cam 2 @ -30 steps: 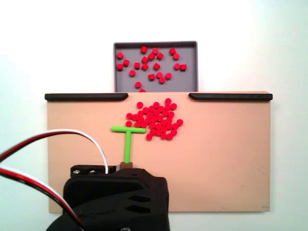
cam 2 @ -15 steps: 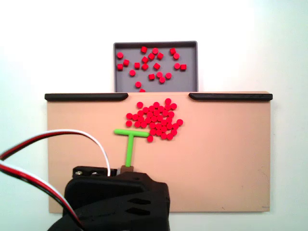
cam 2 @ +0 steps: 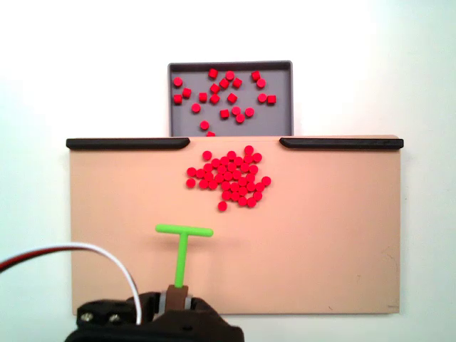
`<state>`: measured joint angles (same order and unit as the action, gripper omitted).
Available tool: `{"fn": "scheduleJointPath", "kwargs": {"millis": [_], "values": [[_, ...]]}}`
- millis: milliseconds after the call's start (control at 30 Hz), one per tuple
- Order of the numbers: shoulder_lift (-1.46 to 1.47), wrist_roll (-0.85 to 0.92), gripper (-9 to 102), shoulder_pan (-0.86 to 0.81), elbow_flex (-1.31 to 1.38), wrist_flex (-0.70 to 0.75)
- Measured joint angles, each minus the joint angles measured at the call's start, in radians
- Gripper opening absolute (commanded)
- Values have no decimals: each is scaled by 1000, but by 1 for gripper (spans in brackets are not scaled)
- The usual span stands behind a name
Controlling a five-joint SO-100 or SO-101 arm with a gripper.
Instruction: Gather the bottom side granules
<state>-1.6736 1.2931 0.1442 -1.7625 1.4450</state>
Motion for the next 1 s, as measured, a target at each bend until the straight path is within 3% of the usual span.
{"fn": "scheduleJointPath", "kwargs": {"millis": [333, 1000], "values": [[-155, 152, 0, -109, 0, 164], [-163, 224, 0, -132, 0, 156]]}}
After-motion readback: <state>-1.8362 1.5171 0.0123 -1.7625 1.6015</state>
